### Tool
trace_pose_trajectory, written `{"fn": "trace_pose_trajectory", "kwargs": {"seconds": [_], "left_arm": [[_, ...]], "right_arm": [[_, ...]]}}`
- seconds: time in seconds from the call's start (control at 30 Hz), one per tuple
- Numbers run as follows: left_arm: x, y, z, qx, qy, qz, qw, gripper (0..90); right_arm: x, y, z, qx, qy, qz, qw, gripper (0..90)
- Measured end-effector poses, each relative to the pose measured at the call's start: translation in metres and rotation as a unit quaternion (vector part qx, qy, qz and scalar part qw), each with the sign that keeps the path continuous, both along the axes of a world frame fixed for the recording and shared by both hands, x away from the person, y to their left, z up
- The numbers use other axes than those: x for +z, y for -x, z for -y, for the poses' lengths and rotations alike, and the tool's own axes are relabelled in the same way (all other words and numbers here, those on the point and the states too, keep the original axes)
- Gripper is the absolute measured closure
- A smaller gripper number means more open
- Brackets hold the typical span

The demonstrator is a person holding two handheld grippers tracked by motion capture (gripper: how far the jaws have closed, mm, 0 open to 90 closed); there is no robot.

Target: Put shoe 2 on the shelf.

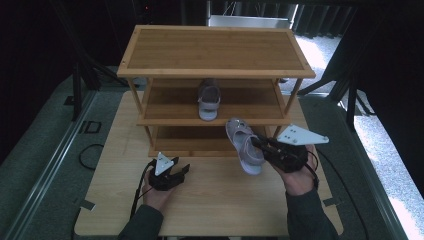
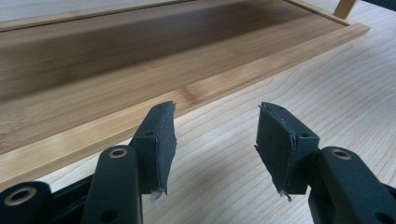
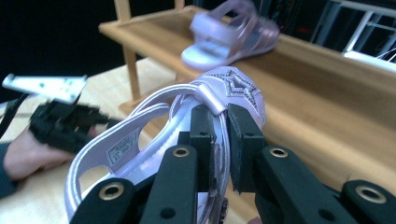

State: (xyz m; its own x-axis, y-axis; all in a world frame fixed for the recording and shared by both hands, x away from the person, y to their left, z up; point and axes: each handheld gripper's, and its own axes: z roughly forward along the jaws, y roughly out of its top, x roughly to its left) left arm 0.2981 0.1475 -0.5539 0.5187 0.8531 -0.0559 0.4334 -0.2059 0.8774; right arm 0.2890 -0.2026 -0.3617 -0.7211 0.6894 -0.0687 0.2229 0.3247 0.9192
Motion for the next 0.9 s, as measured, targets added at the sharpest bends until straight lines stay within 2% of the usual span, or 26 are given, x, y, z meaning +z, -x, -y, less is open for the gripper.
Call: {"fn": "trace_pose_trajectory", "kwargs": {"seconds": [0.07,0.2,0.33,0.43,0.6,0.9], "left_arm": [[0.0,0.0,0.0,-0.001,0.0,0.0,1.0,47.7],[0.0,0.0,0.0,0.0,0.001,0.0,1.0,47.6],[0.0,0.0,-0.001,0.0,0.004,0.0,1.0,47.6],[0.0,0.0,-0.001,-0.001,0.004,0.0,1.0,47.6],[0.0,0.0,0.0,-0.001,0.003,0.0,1.0,47.6],[0.0,0.0,-0.001,-0.001,0.004,0.0,1.0,47.7]], "right_arm": [[0.006,-0.009,-0.001,-0.009,-0.003,0.004,0.9999,81.6],[0.013,-0.033,-0.009,-0.042,0.013,0.02,0.9988,81.8],[0.013,-0.062,-0.018,-0.066,0.014,0.02,0.9975,81.8],[0.013,-0.073,-0.024,-0.077,0.017,0.026,0.9965,81.9],[0.008,-0.103,-0.037,-0.103,0.018,0.029,0.9941,82.1],[0.003,-0.13,-0.062,-0.122,0.05,0.032,0.9907,82.1]]}}
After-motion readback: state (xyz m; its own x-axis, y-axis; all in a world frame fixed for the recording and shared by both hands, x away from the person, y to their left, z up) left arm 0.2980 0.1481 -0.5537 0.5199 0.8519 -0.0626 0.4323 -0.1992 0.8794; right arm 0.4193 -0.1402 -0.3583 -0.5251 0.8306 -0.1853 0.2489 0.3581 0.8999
